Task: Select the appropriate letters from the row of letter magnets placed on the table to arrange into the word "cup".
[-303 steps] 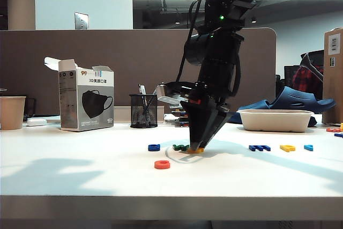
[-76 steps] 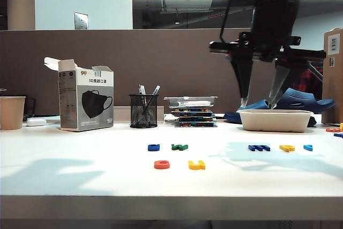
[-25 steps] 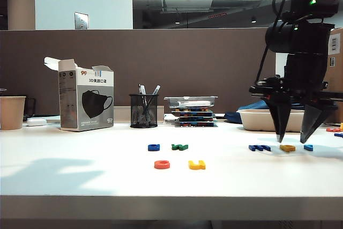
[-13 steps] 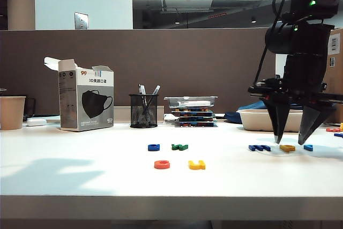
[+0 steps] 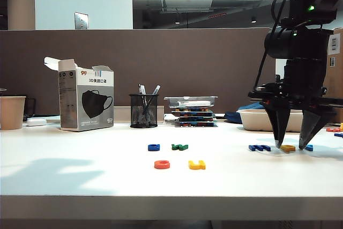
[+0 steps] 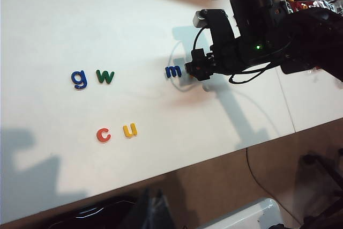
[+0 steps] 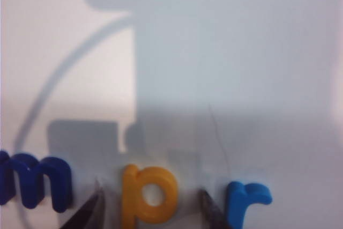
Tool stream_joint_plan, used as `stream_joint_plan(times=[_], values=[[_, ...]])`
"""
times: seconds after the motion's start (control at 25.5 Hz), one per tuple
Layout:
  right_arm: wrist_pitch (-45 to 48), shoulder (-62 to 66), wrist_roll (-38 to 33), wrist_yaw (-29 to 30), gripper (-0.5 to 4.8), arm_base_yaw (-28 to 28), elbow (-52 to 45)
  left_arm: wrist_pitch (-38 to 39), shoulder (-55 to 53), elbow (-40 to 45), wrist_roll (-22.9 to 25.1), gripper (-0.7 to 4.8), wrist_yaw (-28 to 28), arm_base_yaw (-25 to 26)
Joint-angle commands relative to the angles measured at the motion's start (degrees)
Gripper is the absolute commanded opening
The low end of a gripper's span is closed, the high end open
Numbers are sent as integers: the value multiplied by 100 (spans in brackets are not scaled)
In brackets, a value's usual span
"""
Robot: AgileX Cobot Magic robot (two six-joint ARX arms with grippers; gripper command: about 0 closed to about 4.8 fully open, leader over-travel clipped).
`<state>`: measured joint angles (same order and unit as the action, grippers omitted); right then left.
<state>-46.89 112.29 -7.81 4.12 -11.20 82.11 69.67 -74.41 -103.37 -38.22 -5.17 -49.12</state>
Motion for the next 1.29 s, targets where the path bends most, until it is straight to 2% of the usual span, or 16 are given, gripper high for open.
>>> stream_joint_plan(times=[0.04, 0.55, 0.63, 1.26, 1.29], values=[[48, 31, 13, 7, 225, -15, 24, -35, 15, -26, 26, -5, -15, -4], [-85, 116, -22, -17, 218, -83, 22, -35, 15, -26, 24, -5, -15, -4], [-81, 125, -116, -15, 198, -105, 22, -35, 15, -26, 24, -5, -15, -4], [-92, 133, -297, -166, 196, -162, 22, -35, 15, -26, 24, -5, -15, -4], [-94, 136, -297, -166, 182, -162, 22, -35, 15, -26, 24, -5, -15, -4]])
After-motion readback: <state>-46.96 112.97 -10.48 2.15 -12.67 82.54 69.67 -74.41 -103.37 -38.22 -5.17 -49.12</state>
